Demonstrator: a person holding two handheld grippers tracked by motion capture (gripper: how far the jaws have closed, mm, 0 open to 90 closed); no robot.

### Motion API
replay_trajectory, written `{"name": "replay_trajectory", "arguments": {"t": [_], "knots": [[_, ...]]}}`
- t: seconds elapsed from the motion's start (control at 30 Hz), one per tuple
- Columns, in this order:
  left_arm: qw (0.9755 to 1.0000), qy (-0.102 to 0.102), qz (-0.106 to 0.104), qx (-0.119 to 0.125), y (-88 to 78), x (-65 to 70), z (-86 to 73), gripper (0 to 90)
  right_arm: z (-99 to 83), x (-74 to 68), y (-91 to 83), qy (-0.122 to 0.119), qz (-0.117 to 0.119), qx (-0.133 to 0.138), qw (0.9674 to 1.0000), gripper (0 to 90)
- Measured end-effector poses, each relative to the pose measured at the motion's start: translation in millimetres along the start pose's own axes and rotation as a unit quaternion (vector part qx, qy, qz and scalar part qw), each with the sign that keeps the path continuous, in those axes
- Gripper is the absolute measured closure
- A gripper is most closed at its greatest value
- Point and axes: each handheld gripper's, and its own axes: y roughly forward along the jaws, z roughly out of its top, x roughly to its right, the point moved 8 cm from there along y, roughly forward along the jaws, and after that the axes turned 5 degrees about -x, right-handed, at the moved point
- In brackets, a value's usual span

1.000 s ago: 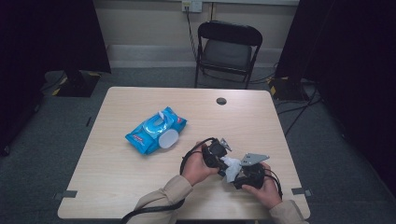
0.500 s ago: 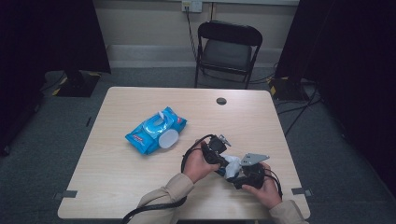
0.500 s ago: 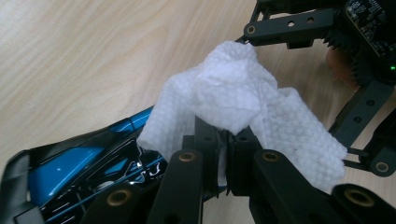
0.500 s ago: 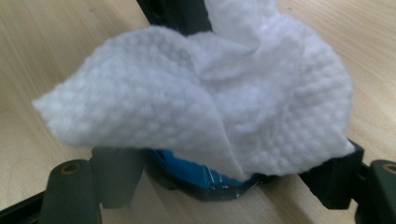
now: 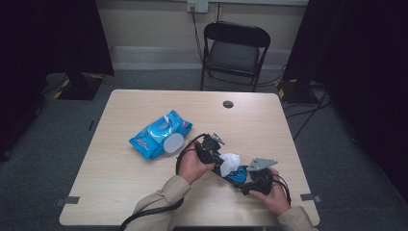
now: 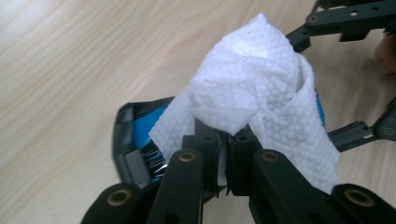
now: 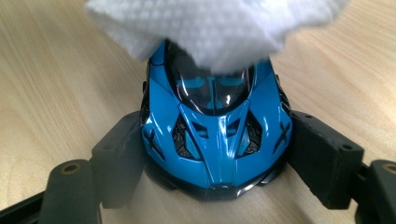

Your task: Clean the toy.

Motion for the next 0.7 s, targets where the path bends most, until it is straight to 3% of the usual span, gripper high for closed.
{"name": "replay_trajectory", "arguments": {"t": [0.33,0.6,0.7], "knots": [[0.9995,-0.001,0.032,-0.002,-12.3,-13.6,-8.5,85.4,0.0,0.0,0.0,0.0,0.0,0.0,1.0,23.6],[0.9983,-0.013,0.056,0.01,-35.8,-32.4,-19.7,85.3,0.0,0.1,0.0,0.0,0.0,0.0,1.0,23.6],[0.9971,-0.011,0.075,0.007,-43.1,-37.9,-23.3,85.3,0.0,0.1,0.0,0.0,0.0,0.0,1.0,23.6]]}}
